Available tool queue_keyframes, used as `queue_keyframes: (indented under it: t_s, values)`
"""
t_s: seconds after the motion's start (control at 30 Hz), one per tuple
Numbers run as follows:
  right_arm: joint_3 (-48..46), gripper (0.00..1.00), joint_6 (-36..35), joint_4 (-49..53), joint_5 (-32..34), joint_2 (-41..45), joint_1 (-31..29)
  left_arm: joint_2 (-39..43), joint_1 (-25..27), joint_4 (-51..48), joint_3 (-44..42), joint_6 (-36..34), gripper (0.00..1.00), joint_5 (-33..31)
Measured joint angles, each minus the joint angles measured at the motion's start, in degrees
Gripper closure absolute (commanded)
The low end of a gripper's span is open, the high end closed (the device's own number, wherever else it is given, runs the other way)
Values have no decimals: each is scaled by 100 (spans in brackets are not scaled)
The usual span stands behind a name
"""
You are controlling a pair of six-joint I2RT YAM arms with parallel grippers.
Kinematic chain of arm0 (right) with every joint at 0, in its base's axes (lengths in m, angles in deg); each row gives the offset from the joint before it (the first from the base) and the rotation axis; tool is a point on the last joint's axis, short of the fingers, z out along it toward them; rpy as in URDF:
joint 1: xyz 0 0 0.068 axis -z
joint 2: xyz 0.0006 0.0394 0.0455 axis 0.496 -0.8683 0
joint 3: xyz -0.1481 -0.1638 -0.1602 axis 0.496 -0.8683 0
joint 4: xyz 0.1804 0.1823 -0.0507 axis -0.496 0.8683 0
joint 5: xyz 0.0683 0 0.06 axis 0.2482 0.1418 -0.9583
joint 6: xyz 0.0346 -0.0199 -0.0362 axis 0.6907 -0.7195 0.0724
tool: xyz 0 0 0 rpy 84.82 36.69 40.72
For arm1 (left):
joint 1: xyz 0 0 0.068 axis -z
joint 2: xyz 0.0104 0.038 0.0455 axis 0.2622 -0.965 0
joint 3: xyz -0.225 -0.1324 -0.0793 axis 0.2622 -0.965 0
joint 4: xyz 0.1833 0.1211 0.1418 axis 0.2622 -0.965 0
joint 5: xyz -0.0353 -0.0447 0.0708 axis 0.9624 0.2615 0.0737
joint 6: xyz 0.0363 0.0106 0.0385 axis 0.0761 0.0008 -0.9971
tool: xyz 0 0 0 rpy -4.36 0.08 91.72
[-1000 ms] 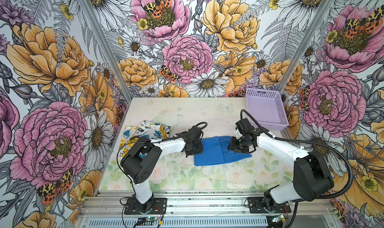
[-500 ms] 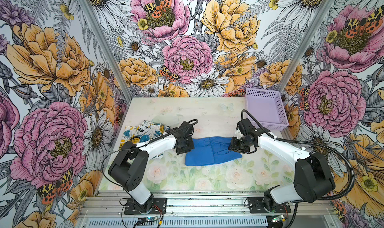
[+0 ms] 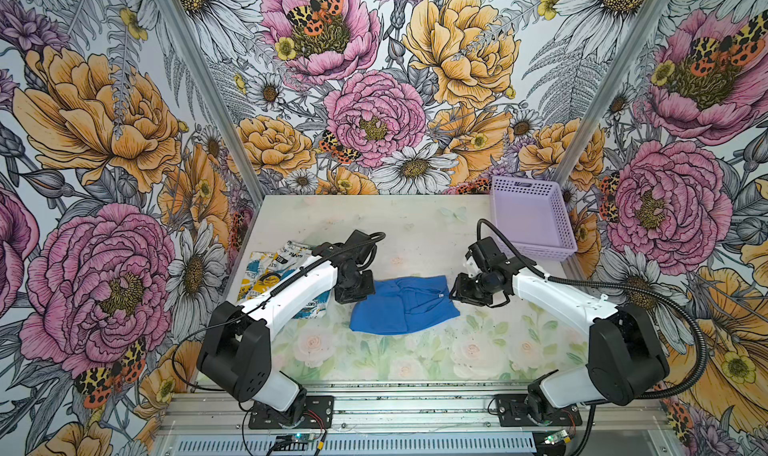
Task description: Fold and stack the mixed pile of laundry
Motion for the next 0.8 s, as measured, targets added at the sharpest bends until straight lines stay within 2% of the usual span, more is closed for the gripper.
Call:
queue_keyframes:
  t_s: [0.2, 0.5, 0.8]
  values:
    - [-24, 58, 7, -9, -116, 22, 103, -424, 306, -184, 859, 254, 100, 4]
    - [-262, 58, 4, -15, -286, 317, 422, -1381, 968, -269, 1591, 866, 100, 94]
    - [-562, 57, 4, -13, -417, 645, 702, -2271, 1346, -299, 2594, 1290, 100, 317]
